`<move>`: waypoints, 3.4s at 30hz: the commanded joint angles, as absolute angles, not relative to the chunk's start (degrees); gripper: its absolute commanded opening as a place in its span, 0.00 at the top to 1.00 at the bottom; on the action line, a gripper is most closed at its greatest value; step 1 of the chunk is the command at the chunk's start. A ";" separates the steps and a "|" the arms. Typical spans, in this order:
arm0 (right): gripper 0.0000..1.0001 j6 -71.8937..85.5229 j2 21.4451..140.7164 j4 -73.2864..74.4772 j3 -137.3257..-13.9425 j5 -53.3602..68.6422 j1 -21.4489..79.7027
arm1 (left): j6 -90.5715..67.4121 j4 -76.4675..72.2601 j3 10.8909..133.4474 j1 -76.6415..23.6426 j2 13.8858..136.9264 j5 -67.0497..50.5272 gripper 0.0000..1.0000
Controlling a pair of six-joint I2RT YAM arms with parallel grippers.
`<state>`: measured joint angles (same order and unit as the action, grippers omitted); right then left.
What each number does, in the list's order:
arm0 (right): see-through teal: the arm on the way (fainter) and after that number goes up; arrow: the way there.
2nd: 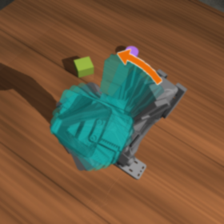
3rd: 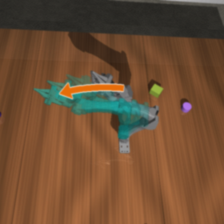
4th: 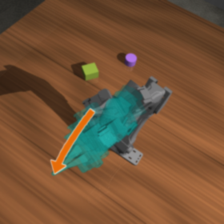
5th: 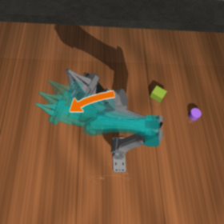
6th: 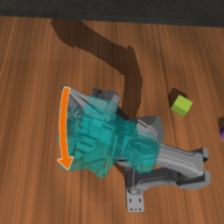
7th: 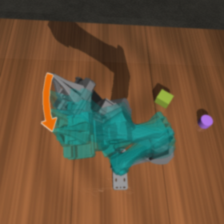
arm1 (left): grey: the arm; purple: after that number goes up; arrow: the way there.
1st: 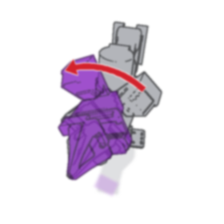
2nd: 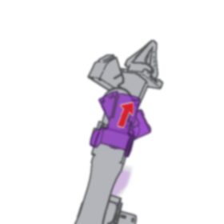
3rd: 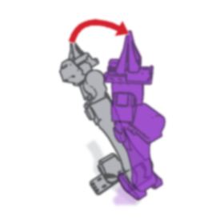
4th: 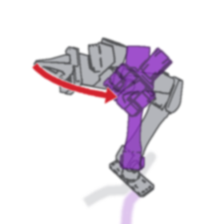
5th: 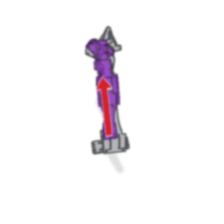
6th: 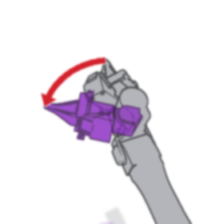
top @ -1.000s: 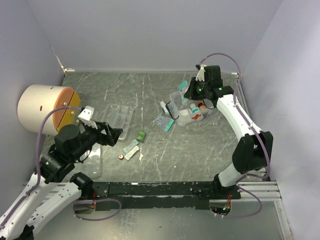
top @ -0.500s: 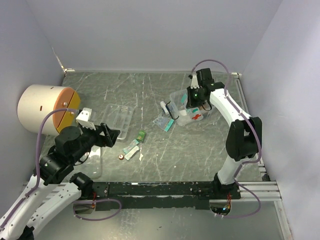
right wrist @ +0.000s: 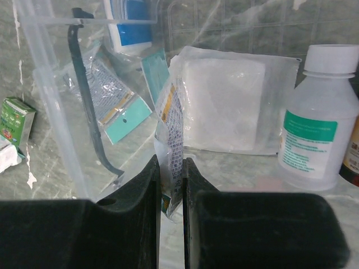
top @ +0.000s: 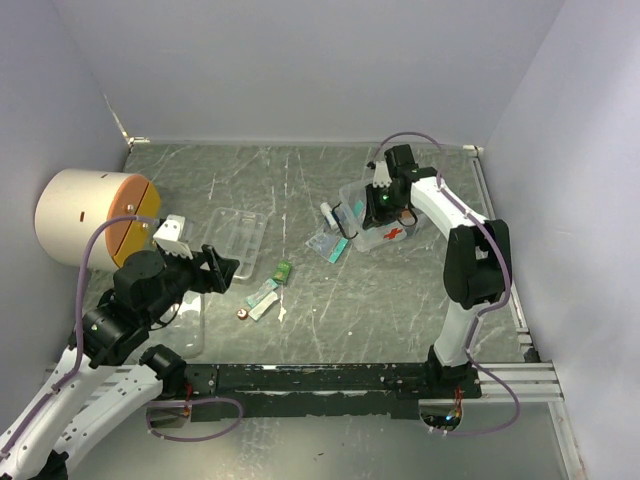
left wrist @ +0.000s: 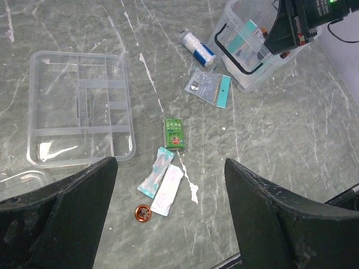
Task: Organize the medicine kit
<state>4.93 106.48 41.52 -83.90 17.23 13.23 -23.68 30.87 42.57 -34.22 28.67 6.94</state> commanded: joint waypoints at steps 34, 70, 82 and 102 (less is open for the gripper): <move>0.66 7.62 103.26 44.77 -87.34 -3.82 16.01 | -23.75 31.68 42.89 -34.05 29.99 8.12 0.11; 0.56 25.08 102.59 15.67 -72.44 -23.79 44.21 | -26.05 26.34 44.53 -34.06 33.16 14.26 0.07; 0.49 25.18 117.37 16.40 -81.32 -21.72 43.91 | -25.10 25.78 43.82 -34.04 34.51 13.65 0.06; 0.52 16.90 100.29 18.27 -64.05 5.95 44.05 | -26.65 24.09 42.98 -34.10 39.06 9.58 0.03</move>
<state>17.45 106.10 18.33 -67.26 2.66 43.86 -25.98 27.44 42.68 -34.22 37.50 12.25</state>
